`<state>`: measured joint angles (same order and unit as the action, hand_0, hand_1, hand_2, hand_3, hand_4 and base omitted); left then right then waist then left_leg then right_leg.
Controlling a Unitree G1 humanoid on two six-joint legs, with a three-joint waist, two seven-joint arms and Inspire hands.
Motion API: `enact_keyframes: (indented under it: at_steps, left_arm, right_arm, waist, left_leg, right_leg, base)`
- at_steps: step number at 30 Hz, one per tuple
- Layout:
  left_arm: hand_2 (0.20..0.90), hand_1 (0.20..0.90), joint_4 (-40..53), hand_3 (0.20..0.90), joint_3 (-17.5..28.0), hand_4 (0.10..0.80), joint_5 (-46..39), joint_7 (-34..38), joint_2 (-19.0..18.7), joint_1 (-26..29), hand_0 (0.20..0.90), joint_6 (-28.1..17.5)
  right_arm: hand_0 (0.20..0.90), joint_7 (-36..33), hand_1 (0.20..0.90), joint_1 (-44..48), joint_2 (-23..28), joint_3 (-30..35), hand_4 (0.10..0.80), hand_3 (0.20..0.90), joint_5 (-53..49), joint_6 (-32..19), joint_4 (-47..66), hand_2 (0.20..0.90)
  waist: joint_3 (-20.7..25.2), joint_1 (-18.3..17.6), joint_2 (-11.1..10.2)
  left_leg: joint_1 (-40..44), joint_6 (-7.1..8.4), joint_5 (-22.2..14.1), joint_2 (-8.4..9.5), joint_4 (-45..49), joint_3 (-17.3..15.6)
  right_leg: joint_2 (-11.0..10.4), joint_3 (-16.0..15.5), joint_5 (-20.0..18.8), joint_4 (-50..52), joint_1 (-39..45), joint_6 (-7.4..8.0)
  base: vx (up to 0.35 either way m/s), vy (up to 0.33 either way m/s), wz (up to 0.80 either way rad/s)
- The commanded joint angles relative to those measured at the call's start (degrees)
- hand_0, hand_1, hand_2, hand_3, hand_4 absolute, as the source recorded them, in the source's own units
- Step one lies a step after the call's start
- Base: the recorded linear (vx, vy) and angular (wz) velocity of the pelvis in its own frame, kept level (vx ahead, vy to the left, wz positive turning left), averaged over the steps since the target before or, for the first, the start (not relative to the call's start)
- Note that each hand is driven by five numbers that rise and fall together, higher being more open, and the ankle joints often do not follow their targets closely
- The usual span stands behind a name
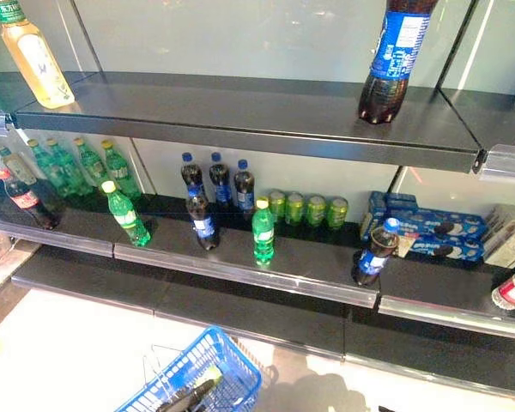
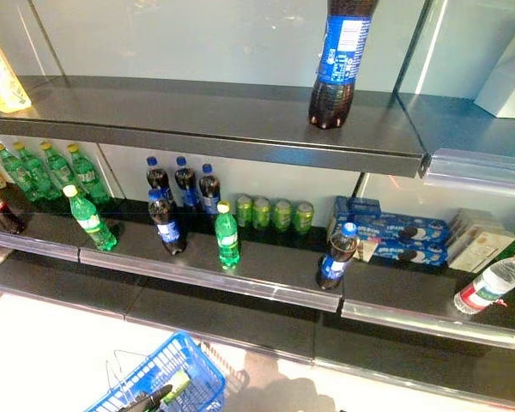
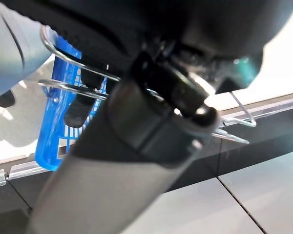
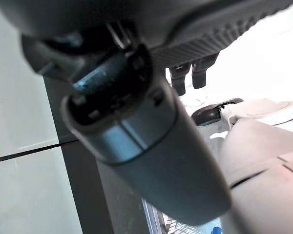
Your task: Pick up the drink and place into the basket.
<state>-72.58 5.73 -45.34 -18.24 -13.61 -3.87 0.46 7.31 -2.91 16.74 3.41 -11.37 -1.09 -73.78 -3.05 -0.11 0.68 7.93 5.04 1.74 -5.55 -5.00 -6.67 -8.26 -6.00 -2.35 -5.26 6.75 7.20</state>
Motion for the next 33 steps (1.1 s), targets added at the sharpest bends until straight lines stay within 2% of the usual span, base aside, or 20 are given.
enact_keyframes:
  at_steps: [1, 21, 27, 30, 32, 33]
  left_arm:
    - [0.300, 0.300, 0.94, 0.200, 1.26, 0.100, 0.92, -5.42, -3.00, 6.75, 0.300, -5.40]
    - [0.300, 0.300, 1.68, 0.200, 1.30, 0.100, 0.75, -4.93, -2.97, 6.92, 0.300, -5.38]
    - [0.300, 0.300, 4.33, 0.200, 0.96, 0.100, 0.10, -4.46, -2.13, 5.79, 0.300, -5.06]
    - [0.300, 0.300, 5.83, 0.200, 0.20, 0.100, -0.76, -4.55, -0.85, 4.65, 0.300, -5.26]
    - [0.300, 0.300, 5.96, 0.200, -0.39, 0.100, 1.09, -5.73, -0.27, 4.62, 0.300, -5.32]
    - [0.300, 0.300, 6.11, 0.200, -1.17, 0.100, 2.73, -6.05, -0.04, 5.47, 0.300, -4.78]
  right_arm:
    - [0.900, 1.03, 0.900, 5.00, 1.87, 1.12, 0.800, 0.900, -0.10, -2.45, -3.62, 0.900]
    - [0.900, 1.53, 0.900, 4.78, 1.45, 0.40, 0.800, 0.900, 0.46, -2.35, -3.31, 0.900]
    - [0.900, 1.19, 0.900, 4.98, 1.22, -0.55, 0.800, 0.900, 0.91, -1.85, -2.86, 0.900]
    - [0.900, 0.43, 0.900, 5.79, 1.87, -0.87, 0.800, 0.900, 1.75, -1.53, -3.01, 0.900]
    - [0.900, -0.84, 0.900, 5.46, 2.18, -0.22, 0.800, 0.900, -0.25, -2.14, -3.02, 0.900]
    - [0.900, -1.86, 0.900, 5.02, 2.52, 0.51, 0.800, 0.900, -2.45, -2.62, -2.83, 0.900]
  waist:
    - [-0.78, 1.23, -0.97]
    - [-0.87, 1.61, -0.92]
    - [-1.89, 2.94, 0.17]
    - [-3.01, 4.07, 1.47]
    - [-3.98, 3.78, 2.02]
    - [-4.59, 3.06, 2.37]
  left_leg:
    - [1.62, -3.18, -3.85, 3.25, 0.00, -0.59]
    - [1.68, -2.71, -3.43, 2.67, 0.06, -0.65]
    - [0.44, -1.69, -2.16, 1.88, 0.54, 0.39]
    - [-1.18, -0.84, -0.47, 1.72, 0.03, 1.65]
    - [-2.47, 0.49, 0.95, 0.14, 0.41, -2.29]
    - [-3.00, 1.50, 2.41, -1.51, 0.62, -7.28]
  right_leg:
    - [0.93, -2.32, -0.38, 0.38, 0.44, -1.22]
    - [1.26, -3.29, -0.08, 0.40, 0.79, -1.59]
    - [1.69, -4.64, 0.15, 0.40, 0.46, -2.27]
    - [1.79, -6.00, 0.28, 0.37, 0.05, -2.70]
    - [1.37, -8.74, 0.64, 0.69, 0.15, -2.88]
    - [0.65, -11.90, 0.55, 1.14, 0.27, -2.96]
  base:
    - [0.000, 0.000, 0.00]
    - [-0.001, -0.021, 0.00]
    - [-0.039, -0.062, 0.08]
    - [-0.137, 0.085, 0.23]
    - [-0.152, 0.139, 0.64]
    - [-0.135, 0.150, 0.65]
